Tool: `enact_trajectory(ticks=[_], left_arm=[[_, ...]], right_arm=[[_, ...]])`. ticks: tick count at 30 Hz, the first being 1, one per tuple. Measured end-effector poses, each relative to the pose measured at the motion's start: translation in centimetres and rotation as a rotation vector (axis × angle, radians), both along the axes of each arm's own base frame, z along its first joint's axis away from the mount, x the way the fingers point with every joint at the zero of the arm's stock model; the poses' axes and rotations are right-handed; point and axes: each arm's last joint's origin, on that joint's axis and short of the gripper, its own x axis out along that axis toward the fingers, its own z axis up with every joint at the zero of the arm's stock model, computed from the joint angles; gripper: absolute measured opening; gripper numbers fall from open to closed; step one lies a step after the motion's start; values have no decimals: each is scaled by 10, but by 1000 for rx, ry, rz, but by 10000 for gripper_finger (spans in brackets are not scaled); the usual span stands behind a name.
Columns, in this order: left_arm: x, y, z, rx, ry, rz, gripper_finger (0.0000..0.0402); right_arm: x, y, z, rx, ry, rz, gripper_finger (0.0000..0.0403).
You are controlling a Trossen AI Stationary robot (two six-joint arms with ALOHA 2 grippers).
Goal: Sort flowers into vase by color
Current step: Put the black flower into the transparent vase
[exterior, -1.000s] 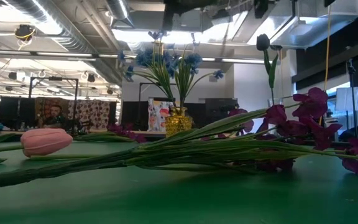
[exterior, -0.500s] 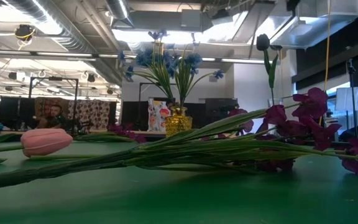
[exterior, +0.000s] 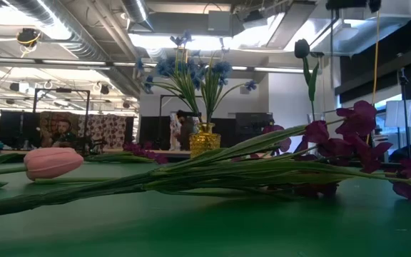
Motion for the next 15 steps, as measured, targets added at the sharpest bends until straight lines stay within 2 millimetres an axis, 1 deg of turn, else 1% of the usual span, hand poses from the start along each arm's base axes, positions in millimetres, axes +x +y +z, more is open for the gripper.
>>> enact_trajectory(ticks=[4,6,11,15], left_arm=[[-1,2,-2,6,25,32,140],[-1,4,-4,4,43,39,140],[-1,13,-5,19,62,113,140],[-2,25,-8,38,108,164,140]], right_arm=[[0,-5,-3,-48,59,-175,19],[3,-7,-3,-61,70,-230,19],[22,-11,-2,-110,96,-239,19],[43,-17,-9,-148,200,-261,19]])
